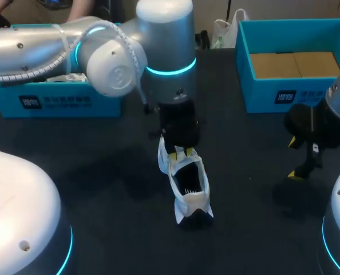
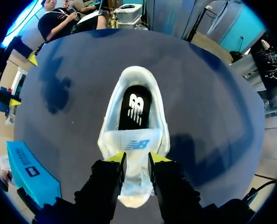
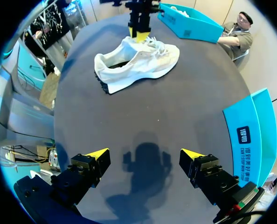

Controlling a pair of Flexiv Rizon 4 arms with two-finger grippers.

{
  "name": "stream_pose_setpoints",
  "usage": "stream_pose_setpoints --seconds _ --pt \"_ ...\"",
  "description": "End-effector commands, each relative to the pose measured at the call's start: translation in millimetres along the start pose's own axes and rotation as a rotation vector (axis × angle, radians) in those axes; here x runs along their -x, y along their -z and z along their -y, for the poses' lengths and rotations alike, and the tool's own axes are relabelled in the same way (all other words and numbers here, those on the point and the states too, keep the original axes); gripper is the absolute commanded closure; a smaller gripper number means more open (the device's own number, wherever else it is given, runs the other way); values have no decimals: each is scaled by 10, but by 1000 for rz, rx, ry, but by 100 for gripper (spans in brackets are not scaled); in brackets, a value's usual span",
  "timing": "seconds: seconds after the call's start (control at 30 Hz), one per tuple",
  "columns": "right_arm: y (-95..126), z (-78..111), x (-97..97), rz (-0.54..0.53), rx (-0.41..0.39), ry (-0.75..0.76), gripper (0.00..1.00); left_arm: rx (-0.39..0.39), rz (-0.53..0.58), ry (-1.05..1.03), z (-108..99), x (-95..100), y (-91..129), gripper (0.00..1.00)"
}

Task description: Take the shoe out of the shoebox, open the shoe tongue, remove and reinsert the insole, then place the shoe into the shoebox

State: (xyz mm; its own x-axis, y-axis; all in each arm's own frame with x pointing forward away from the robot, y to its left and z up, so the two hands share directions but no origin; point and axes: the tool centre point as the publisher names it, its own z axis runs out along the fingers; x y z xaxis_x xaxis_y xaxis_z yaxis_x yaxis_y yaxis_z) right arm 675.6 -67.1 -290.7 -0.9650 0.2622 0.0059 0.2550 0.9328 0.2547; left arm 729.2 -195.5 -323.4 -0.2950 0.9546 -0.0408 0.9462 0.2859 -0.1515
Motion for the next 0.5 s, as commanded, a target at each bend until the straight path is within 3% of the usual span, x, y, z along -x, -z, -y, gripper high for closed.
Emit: stream_pose_setpoints --seconds 0.03,0.3,0.5 --pt "-9 -6 -7 2 -3 0 0 -17 -15 -11 70 24 -219 70" --pt "-9 -6 -7 2 -3 0 0 -12 28 -13 58 -14 21 70" --pt "-9 -6 -7 2 -3 0 0 -19 -14 -15 158 99 -269 70"
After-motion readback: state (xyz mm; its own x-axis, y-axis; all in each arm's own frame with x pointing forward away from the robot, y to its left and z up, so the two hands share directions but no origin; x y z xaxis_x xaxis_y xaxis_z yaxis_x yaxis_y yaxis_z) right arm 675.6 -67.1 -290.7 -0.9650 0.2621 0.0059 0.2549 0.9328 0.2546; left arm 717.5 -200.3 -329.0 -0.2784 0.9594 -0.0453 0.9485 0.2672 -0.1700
